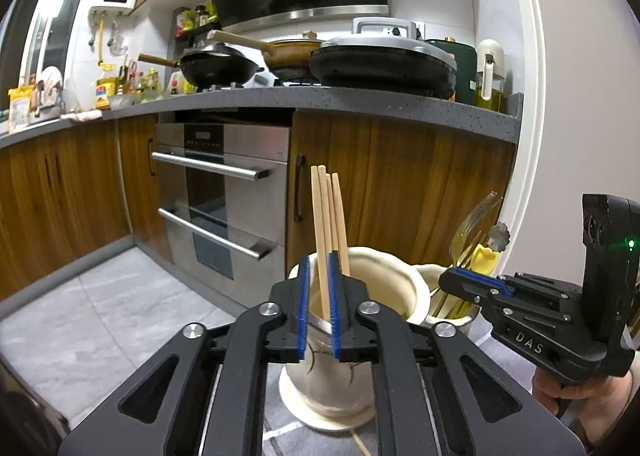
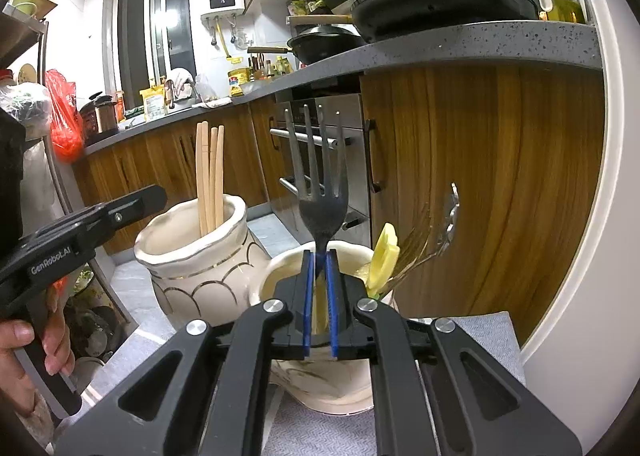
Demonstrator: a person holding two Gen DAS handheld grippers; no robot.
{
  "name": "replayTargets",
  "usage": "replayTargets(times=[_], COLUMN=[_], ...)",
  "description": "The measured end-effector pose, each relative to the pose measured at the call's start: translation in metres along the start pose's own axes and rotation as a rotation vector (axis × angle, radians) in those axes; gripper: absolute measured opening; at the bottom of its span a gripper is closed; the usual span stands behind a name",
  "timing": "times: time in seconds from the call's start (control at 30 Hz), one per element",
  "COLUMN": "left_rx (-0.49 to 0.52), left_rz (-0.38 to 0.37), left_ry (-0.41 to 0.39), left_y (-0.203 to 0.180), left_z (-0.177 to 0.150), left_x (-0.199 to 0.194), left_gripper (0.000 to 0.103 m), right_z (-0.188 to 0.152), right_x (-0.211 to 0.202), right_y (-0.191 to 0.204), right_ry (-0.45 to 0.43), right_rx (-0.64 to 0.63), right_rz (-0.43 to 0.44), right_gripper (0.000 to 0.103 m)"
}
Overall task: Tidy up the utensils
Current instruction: 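Lower the chopstick into the tall pot while the right tool drops the fork into the small pot, then open both tools and withdraw from the holder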
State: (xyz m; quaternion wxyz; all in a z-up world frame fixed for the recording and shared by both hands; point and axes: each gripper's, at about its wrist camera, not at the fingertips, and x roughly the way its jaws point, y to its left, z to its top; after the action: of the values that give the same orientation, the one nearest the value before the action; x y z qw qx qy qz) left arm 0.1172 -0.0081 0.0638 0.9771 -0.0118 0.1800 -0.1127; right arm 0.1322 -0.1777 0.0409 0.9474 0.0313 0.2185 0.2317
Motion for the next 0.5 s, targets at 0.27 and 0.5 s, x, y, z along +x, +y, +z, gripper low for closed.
replayTargets(times=[0.27,0.5], left_rx=[0.002,0.019], left_rz=[0.001,0.014], left_ry=[-0.012,-0.003], left_y=[-0.003,-0.006], left_z=[0.0,-0.002], left_x=[-0.014,-0.031], left_gripper=[0.025,0.043], right_z=[0.004,0.003], right_x=[-0.005,-0.026], right_y=[0.0,0.004], right_ry=[-0.016,-0.034], right_rx=[0.021,0.004], right_rz=[0.0,-0.003], right_gripper=[0.028,0.045])
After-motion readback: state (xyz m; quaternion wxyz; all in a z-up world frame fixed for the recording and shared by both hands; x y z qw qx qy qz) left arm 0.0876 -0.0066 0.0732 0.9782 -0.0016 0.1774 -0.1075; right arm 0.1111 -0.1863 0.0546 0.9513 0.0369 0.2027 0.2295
